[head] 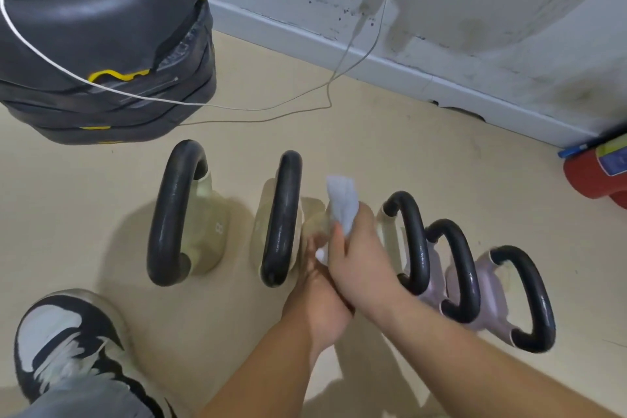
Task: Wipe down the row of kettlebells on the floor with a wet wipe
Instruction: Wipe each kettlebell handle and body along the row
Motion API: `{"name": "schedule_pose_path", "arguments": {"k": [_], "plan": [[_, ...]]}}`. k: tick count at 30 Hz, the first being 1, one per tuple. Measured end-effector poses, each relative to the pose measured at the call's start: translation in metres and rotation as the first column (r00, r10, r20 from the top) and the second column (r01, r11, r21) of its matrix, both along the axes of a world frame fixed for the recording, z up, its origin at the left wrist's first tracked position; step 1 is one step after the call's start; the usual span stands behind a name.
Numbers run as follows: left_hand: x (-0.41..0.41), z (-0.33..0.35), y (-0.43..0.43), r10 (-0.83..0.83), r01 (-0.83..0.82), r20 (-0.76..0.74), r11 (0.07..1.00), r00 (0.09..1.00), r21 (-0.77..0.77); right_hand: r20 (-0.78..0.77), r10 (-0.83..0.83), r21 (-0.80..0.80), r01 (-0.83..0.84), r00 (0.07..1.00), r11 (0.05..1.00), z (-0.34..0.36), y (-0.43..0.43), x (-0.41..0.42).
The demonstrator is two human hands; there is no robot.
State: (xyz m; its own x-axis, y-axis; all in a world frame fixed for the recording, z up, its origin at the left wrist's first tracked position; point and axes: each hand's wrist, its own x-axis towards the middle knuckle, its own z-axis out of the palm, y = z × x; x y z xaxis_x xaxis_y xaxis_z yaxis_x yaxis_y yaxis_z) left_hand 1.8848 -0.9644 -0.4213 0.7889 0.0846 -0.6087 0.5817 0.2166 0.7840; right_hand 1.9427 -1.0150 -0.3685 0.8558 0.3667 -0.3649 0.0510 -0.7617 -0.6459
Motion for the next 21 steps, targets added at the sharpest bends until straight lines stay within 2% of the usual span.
{"name": "schedule_pose_path", "arguments": {"k": [1, 2, 4, 5, 7, 9, 12, 14, 18, 21], "plan": [[0.0, -0.005, 0.001, -0.077, 0.072, 0.044, 0.99, 0.996, 0.123, 0.01, 0.027, -0.025, -0.027, 1.0, 0.999, 0.0, -0.007, -0.011], [-0.007, -0.012, -0.001, -0.073, 0.065, 0.042, 0.983, 0.996, 0.171, 0.027, 0.063, -0.062, -0.061, 0.998, 0.996, 0.0, -0.012, -0.02], [-0.015, -0.015, 0.0, -0.104, 0.091, 0.006, 0.892, 0.995, 0.443, 0.053, 0.11, -0.128, -0.102, 0.993, 0.986, 0.001, -0.017, -0.026], [-0.016, -0.014, 0.002, -0.142, 0.147, -0.049, 0.847, 0.989, 0.51, 0.04, 0.111, -0.153, -0.104, 0.993, 0.983, 0.004, -0.016, -0.024], [-0.017, -0.015, 0.001, -0.339, 0.358, -0.152, 0.706, 0.928, 0.612, -0.004, 0.124, -0.243, -0.121, 0.992, 0.963, 0.007, -0.01, -0.015], [-0.014, -0.023, -0.003, -0.344, 0.359, -0.162, 0.651, 0.925, 0.669, -0.027, 0.13, -0.332, -0.131, 0.991, 0.934, 0.013, 0.002, 0.003], [-0.013, -0.022, -0.008, -0.229, 0.239, -0.103, 0.715, 0.968, 0.657, -0.069, 0.182, -0.47, -0.193, 0.981, 0.861, 0.024, 0.03, 0.042], [-0.013, -0.021, -0.008, -0.219, 0.239, -0.112, 0.736, 0.969, 0.633, -0.155, 0.286, -0.551, -0.323, 0.946, 0.77, 0.024, 0.049, 0.065], [-0.014, -0.016, -0.007, -0.176, 0.205, -0.108, 0.76, 0.978, 0.617, -0.184, 0.356, -0.632, -0.388, 0.916, 0.671, 0.018, 0.071, 0.086], [-0.016, -0.014, -0.008, -0.108, 0.131, -0.074, 0.804, 0.991, 0.58, -0.313, 0.42, -0.689, -0.508, 0.852, 0.517, 0.022, 0.082, 0.094]]}}
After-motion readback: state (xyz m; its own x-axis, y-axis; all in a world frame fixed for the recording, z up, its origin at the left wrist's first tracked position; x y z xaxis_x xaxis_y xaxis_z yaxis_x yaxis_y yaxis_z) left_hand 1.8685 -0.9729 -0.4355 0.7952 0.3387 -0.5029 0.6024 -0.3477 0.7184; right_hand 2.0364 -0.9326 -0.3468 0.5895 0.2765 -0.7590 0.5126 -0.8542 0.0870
